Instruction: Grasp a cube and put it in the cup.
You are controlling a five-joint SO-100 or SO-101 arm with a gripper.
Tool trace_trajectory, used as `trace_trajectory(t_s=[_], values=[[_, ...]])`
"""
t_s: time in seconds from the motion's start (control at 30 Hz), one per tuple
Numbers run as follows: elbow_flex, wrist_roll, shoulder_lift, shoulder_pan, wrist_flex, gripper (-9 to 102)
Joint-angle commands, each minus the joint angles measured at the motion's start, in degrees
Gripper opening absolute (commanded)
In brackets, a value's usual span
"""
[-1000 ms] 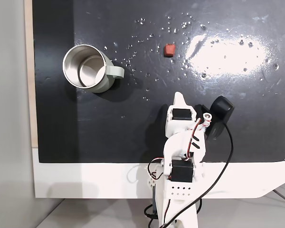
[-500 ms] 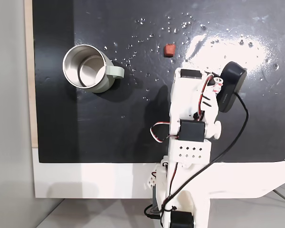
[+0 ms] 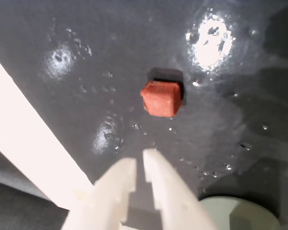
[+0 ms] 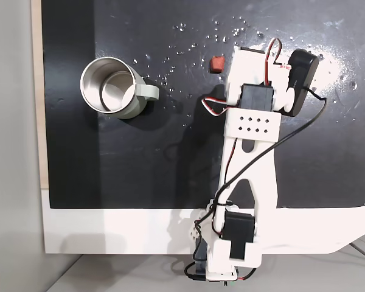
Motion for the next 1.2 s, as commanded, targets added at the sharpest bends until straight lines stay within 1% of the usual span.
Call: trace_trajectory(t_s=[0.0, 0.47, 0.67, 0.87, 0.93, 1.0, 1.17], values=[[-8.79, 0.35, -2.64, -1.41, 3.34, 0], [-28.13, 3.08, -16.26, -3.87, 15.82, 0], [-39.64, 5.01, -24.35, -4.13, 23.38, 0], [-41.31, 5.1, -25.22, -4.75, 24.87, 0], [-41.48, 5.54, -25.4, -5.01, 25.49, 3], [-41.66, 6.77, -25.75, -5.01, 26.1, 9], [-41.75, 8.53, -26.46, -5.19, 26.81, 26]])
